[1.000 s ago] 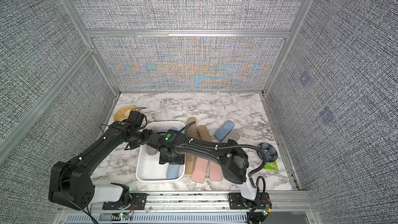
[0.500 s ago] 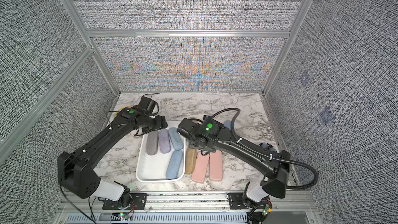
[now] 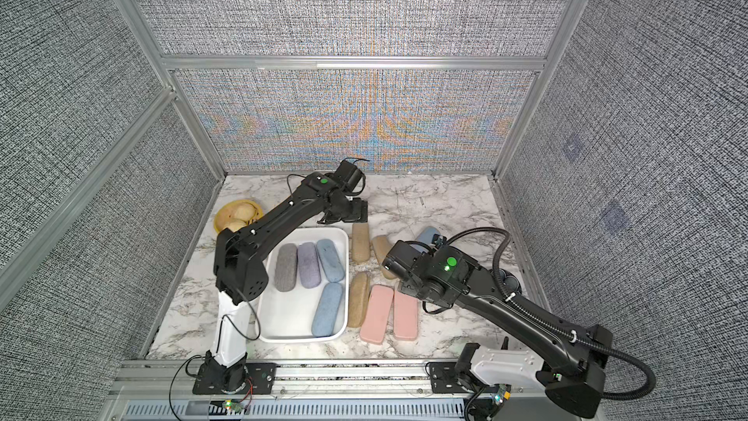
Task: Put the glasses cases into the storage boxes
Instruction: Pick up the glasses case at the center of the board.
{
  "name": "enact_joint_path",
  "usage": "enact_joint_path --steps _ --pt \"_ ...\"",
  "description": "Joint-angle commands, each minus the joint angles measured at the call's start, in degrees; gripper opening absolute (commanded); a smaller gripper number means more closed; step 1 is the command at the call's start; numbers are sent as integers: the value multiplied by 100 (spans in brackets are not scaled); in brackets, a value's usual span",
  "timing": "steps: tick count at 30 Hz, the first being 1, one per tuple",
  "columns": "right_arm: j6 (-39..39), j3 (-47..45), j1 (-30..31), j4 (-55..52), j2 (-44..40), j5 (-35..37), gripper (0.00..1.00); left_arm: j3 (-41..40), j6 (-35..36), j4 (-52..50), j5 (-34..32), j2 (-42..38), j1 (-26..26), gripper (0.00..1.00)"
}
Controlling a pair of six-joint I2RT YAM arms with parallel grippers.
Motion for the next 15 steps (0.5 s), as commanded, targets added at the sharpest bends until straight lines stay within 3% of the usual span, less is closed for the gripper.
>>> enact_joint_path --steps 1,6,15 --pt "199 -242 -23 -87 -196 14 77 793 12 -674 -266 622 -44 87" --pt "229 -544 -55 -7 -496 -80 77 1804 -165 -1110 -326 1506 -92 88" --pt "265 -801 -90 -138 -906 -137 77 1828 -419 -1014 -237 1992 -112 88"
